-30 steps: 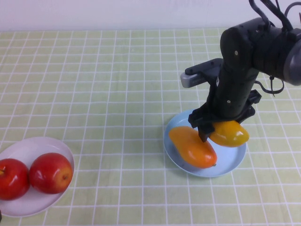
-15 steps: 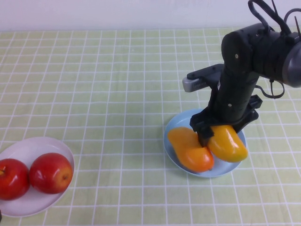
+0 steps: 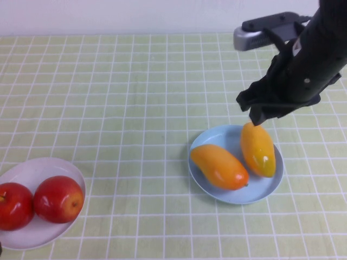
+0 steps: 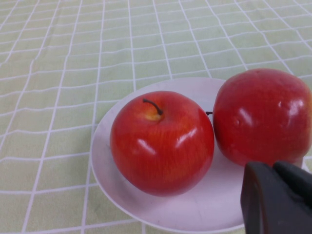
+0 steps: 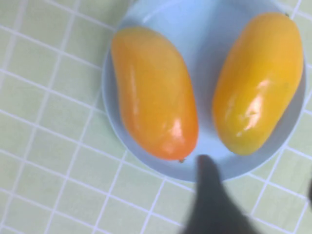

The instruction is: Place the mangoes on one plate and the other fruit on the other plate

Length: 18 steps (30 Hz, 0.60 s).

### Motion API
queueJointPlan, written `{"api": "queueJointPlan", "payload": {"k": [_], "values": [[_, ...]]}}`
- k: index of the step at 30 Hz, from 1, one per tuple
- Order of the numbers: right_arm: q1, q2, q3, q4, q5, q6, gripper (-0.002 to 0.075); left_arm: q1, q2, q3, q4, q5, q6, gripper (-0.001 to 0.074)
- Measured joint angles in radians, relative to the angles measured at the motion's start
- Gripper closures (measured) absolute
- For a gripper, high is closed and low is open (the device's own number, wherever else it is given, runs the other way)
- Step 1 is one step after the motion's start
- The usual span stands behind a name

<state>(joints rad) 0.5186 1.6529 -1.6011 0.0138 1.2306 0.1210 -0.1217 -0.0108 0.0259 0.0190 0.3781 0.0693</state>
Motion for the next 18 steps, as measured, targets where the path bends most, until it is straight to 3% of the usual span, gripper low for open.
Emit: {"api": "queueJointPlan", "payload": {"k": [3, 6, 18], "values": [[0.000, -0.068, 0.000, 0.004, 0.003, 0.002, 0.0603, 0.000, 0.000, 0.000, 0.000, 0.000, 0.000, 0.0733], [0.000, -0.134, 0.014, 0.009, 0.007, 0.002, 0.0696, 0.000, 0.000, 0.000, 0.000, 0.000, 0.000, 0.0733], [0.000, -0.488, 0.278, 0.003, 0.019, 0.006, 0.0739, 0.000, 0.000, 0.000, 0.000, 0.000, 0.000, 0.0733]]}}
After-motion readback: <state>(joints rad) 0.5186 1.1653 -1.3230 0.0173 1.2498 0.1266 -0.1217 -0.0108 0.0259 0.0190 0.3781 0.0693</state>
